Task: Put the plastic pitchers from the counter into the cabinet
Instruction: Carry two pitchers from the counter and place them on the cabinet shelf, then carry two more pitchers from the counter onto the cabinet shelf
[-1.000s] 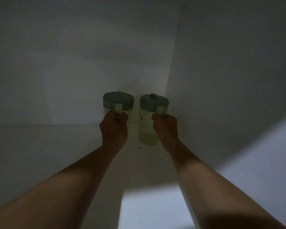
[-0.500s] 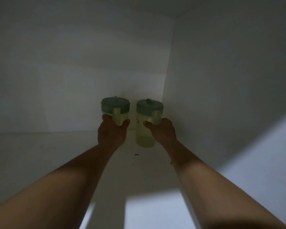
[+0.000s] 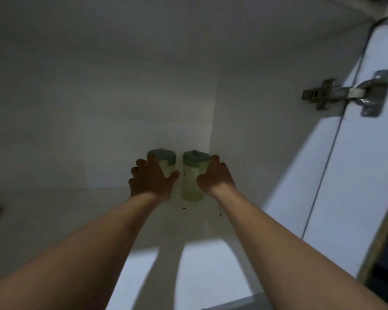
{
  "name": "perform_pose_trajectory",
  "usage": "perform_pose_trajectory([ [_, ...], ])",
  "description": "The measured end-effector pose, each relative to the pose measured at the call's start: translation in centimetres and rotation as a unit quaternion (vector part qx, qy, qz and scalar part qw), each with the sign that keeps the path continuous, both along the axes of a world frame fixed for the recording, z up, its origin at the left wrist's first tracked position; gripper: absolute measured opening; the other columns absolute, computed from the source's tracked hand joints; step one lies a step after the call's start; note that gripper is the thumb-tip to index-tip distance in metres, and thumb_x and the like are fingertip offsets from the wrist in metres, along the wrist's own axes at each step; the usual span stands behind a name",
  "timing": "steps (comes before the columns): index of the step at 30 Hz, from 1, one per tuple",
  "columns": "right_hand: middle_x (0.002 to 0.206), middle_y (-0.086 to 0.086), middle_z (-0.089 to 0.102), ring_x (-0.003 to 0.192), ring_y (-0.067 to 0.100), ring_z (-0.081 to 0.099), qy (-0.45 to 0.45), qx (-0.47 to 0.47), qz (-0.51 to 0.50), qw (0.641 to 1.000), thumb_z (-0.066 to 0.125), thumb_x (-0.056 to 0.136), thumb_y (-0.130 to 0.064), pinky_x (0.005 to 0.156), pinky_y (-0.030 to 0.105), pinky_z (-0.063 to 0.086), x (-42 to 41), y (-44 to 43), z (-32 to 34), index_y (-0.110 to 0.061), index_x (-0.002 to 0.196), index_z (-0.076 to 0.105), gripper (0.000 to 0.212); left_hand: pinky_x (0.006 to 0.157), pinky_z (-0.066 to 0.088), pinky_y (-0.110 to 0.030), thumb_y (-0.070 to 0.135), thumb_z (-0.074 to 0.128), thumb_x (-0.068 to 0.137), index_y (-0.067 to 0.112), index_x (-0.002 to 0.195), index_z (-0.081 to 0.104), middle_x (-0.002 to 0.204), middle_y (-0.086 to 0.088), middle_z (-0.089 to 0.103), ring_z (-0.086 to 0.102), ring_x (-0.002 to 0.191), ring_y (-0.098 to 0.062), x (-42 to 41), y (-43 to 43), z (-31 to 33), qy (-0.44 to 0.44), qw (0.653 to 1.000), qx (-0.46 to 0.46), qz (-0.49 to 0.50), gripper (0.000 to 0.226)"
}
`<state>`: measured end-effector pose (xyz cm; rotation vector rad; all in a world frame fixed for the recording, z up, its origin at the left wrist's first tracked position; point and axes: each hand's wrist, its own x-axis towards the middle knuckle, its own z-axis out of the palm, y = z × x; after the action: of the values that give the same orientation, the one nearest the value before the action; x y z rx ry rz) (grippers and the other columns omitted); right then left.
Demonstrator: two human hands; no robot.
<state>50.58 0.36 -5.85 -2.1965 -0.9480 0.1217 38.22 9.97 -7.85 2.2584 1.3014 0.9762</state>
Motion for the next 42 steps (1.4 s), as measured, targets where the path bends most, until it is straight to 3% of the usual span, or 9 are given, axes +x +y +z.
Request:
perform_pose_trajectory([
  [7,0.133,0.020,0.057,0.121,0.040,0.057,-0.083,-0.009,0.006,0.996,0.056,0.081,-0.022,0.101,0.047,0.052,-10.1,-8.5,4.2,-0.008,0.137,0.049,0.058,0.100,0.041,-0.048,0.058,0.051,0.091,0.019,0.141,0.038,0.142,-0.016,0.039,0.040,0.128,-0.037,-11.0,-7.8,4.3,0.069,0.987,0.128,-0.068,0.064],
  [11,0.148,0.018,0.048,0.137,0.039,0.046,-0.131,-0.015,0.013,0.991,0.060,0.090,-0.029,0.111,0.047,0.043,-17.0,-13.0,6.1,-0.010,0.146,0.043,0.062,0.109,0.037,-0.049,0.061,0.043,0.093,0.019,0.146,0.037,0.149,-0.019,0.037,0.034,0.136,-0.038,-18.4,-11.2,6.5,0.089,0.977,0.177,-0.076,0.068],
  [17,0.148,0.020,0.046,0.139,0.040,0.042,-0.180,-0.025,0.041,0.983,0.053,0.096,-0.045,0.111,0.049,0.041,-25.9,-16.8,9.6,-0.012,0.147,0.041,0.063,0.118,0.020,-0.051,0.063,0.029,0.096,0.024,0.153,0.030,0.160,-0.018,0.024,0.017,0.149,-0.037,-29.5,-15.6,9.5,0.166,0.952,0.250,-0.052,0.069],
  [22,0.153,0.018,0.042,0.142,0.039,0.040,-0.220,0.020,0.105,0.970,0.050,0.095,-0.049,0.113,0.052,0.038,-33.5,-16.9,12.1,-0.014,0.151,0.038,0.067,0.119,0.024,-0.047,0.059,0.030,0.097,0.015,0.152,0.035,0.155,-0.018,0.037,0.026,0.147,-0.032,-39.0,-18.0,11.3,0.148,0.947,0.286,-0.002,0.070],
  [28,0.157,0.019,0.038,0.144,0.039,0.036,-0.238,0.038,0.222,0.945,0.049,0.096,-0.050,0.116,0.053,0.035,-42.6,-15.9,12.1,-0.019,0.158,0.026,0.074,0.121,0.016,-0.047,0.055,0.029,0.099,0.011,0.155,0.023,0.160,-0.020,0.025,0.016,0.151,-0.032,-50.6,-20.5,11.5,0.168,0.937,0.279,0.124,0.071],
  [35,0.156,0.019,0.036,0.145,0.039,0.033,-0.204,0.068,0.340,0.915,0.049,0.097,-0.048,0.115,0.055,0.034,-54.9,-16.3,9.0,-0.019,0.159,0.024,0.073,0.123,0.010,-0.048,0.053,0.028,0.100,0.014,0.157,0.015,0.164,-0.021,0.012,0.006,0.153,-0.033,-63.7,-26.6,8.0,0.206,0.924,0.191,0.261,0.071],
  [42,0.153,0.021,0.039,0.141,0.041,0.037,-0.171,0.066,0.450,0.874,0.049,0.097,-0.045,0.114,0.052,0.035,-67.1,-16.9,5.5,-0.015,0.157,0.025,0.071,0.121,0.005,-0.048,0.056,0.023,0.100,0.017,0.158,0.010,0.165,-0.016,0.005,-0.001,0.153,-0.031,-74.7,-31.4,3.5,0.151,0.909,0.104,0.375,0.071],
])
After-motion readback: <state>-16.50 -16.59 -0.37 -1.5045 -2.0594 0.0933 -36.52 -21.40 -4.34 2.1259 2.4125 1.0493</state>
